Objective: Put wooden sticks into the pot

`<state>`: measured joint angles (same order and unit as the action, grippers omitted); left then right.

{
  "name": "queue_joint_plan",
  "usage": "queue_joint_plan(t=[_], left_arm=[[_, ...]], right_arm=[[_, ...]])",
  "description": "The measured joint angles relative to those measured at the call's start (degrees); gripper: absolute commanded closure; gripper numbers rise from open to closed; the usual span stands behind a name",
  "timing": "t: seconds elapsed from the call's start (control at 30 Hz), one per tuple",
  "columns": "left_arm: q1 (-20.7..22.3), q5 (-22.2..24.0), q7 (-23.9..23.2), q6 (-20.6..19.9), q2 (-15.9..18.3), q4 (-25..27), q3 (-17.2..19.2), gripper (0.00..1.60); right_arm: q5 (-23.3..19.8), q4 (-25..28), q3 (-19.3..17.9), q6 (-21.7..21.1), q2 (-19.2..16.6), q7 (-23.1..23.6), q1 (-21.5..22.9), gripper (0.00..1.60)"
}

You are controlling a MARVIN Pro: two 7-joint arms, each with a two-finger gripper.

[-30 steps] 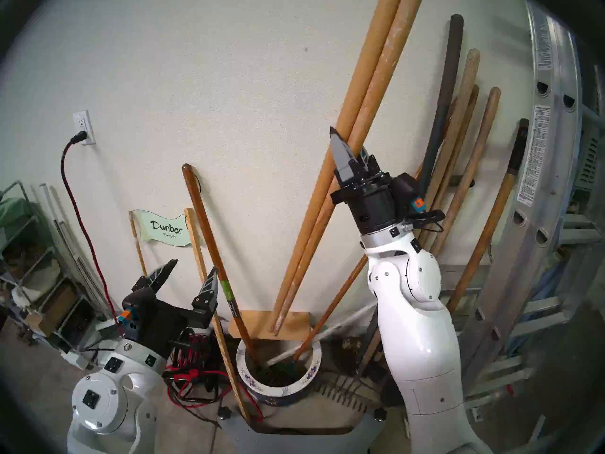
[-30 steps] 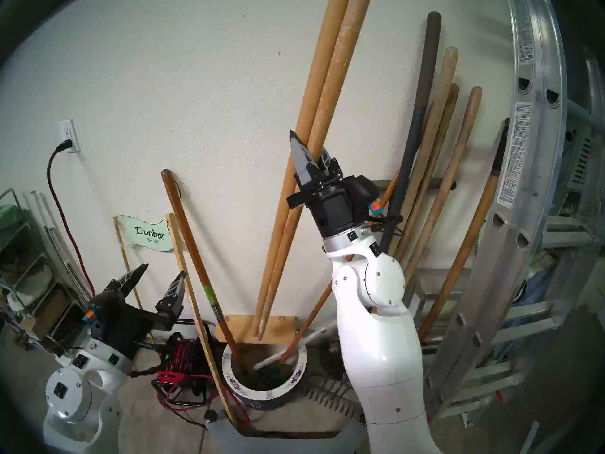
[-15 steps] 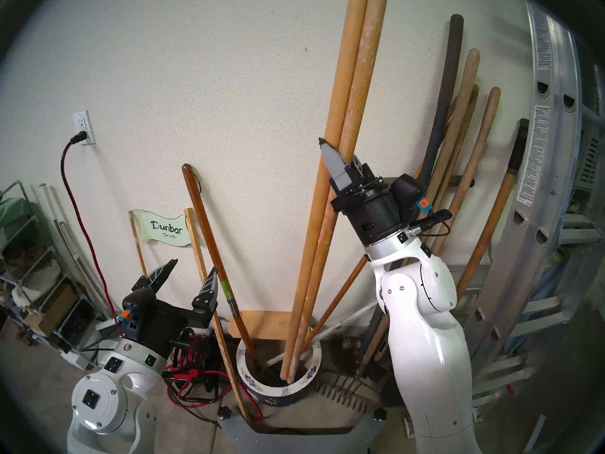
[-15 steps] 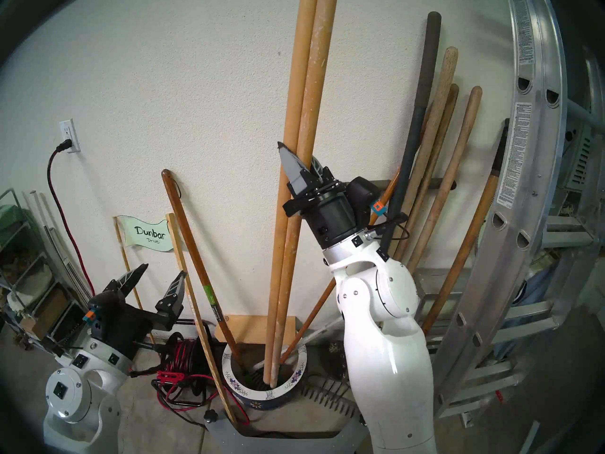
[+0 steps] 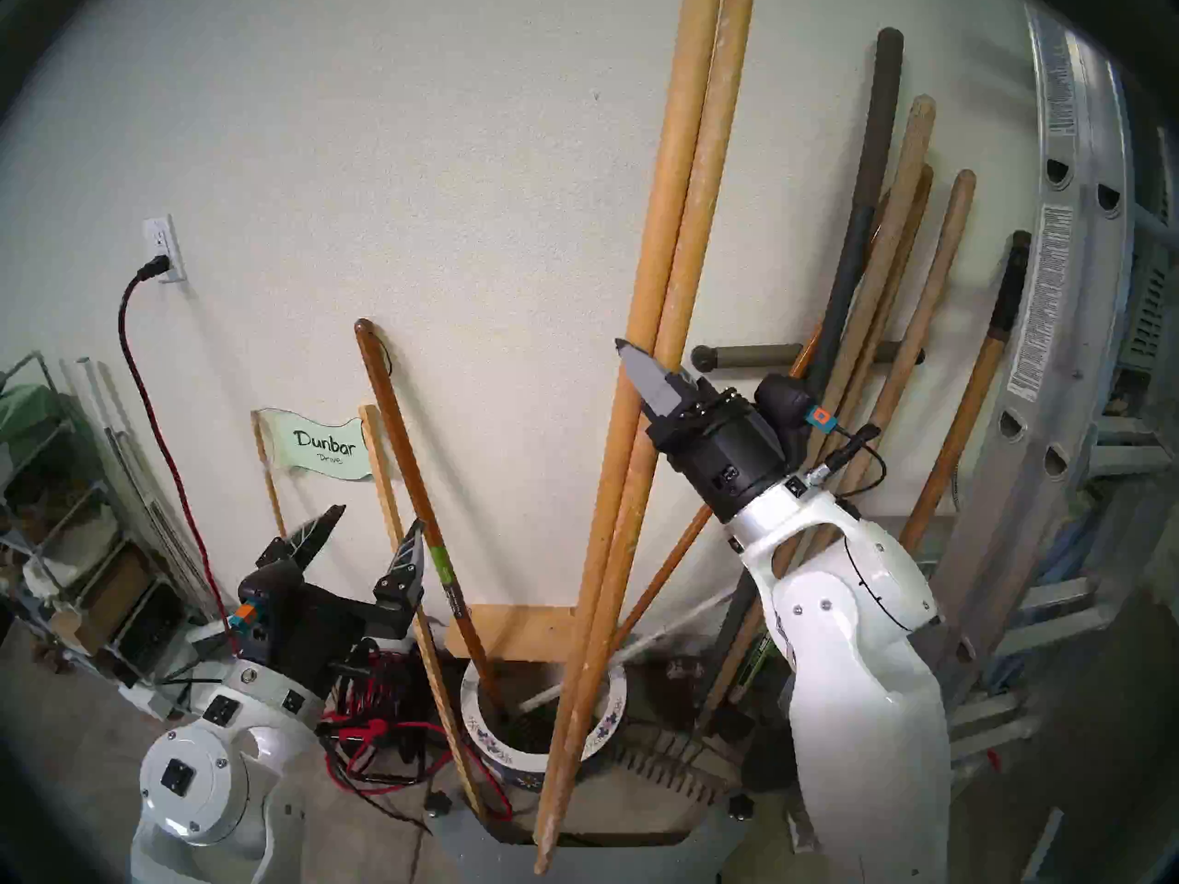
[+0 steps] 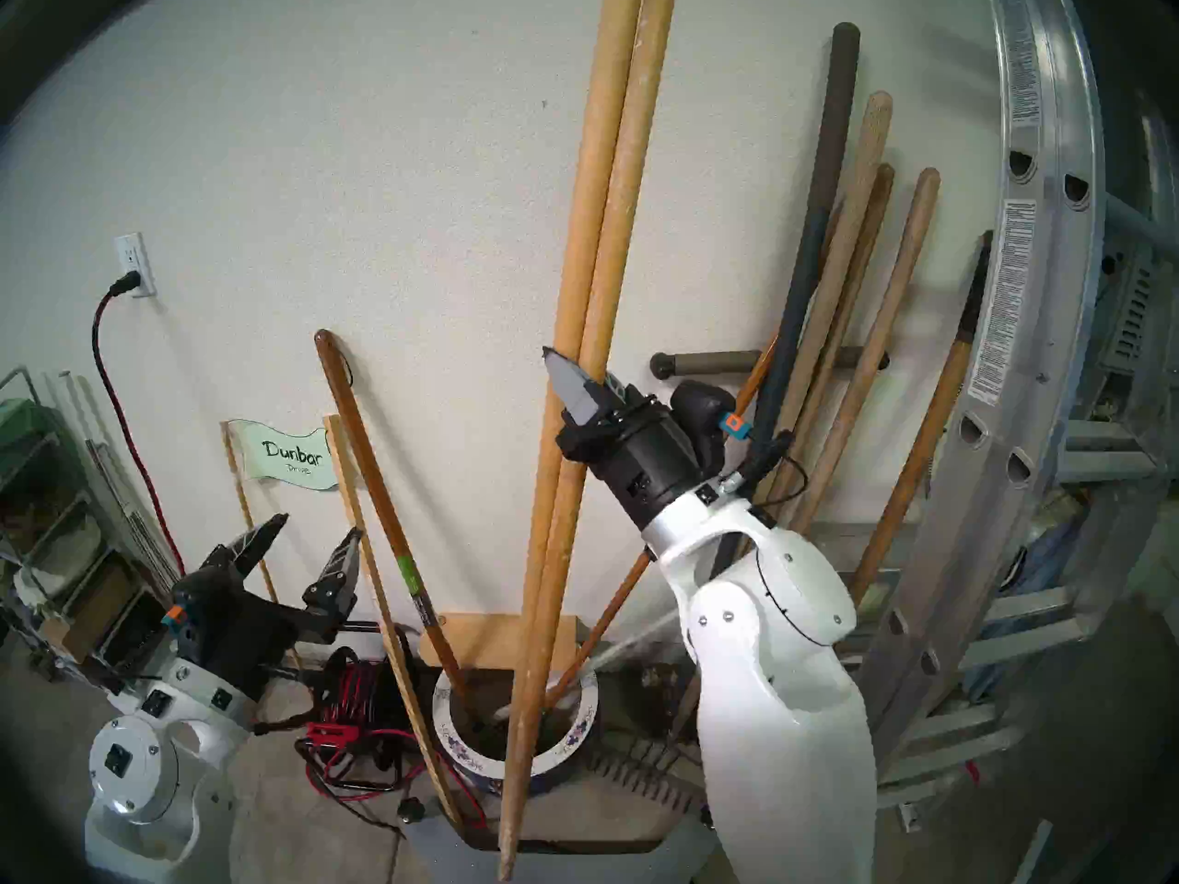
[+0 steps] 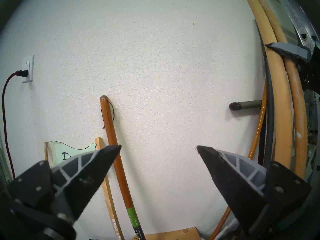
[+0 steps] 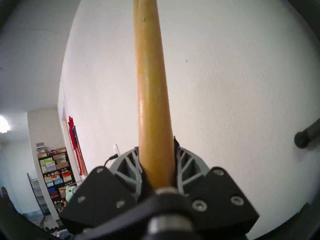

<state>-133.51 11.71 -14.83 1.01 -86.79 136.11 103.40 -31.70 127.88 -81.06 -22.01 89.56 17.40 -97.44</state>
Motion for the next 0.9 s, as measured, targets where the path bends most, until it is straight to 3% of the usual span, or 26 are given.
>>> queue_joint_plan(t=[0.17,0.37,0.9], left_arm=[[0.0,-0.2,0.2,0.0,0.0,0.0,-0.1,0.00],[0.0,-0.4,0.3,0.0,0.0,0.0,-0.1,0.00],[-0.1,-0.6,0.5,0.0,0.0,0.0,-0.2,0.00]], right_arm=[[1.5,0.8,1.2,-2.9,0.0,-2.5,0.4,1.60],[2.5,0.6,2.8,-3.5,0.0,-3.9,2.3,1.60],[5.4,-6.5,6.0,1.8,0.7,-4.5,9.4,1.60]])
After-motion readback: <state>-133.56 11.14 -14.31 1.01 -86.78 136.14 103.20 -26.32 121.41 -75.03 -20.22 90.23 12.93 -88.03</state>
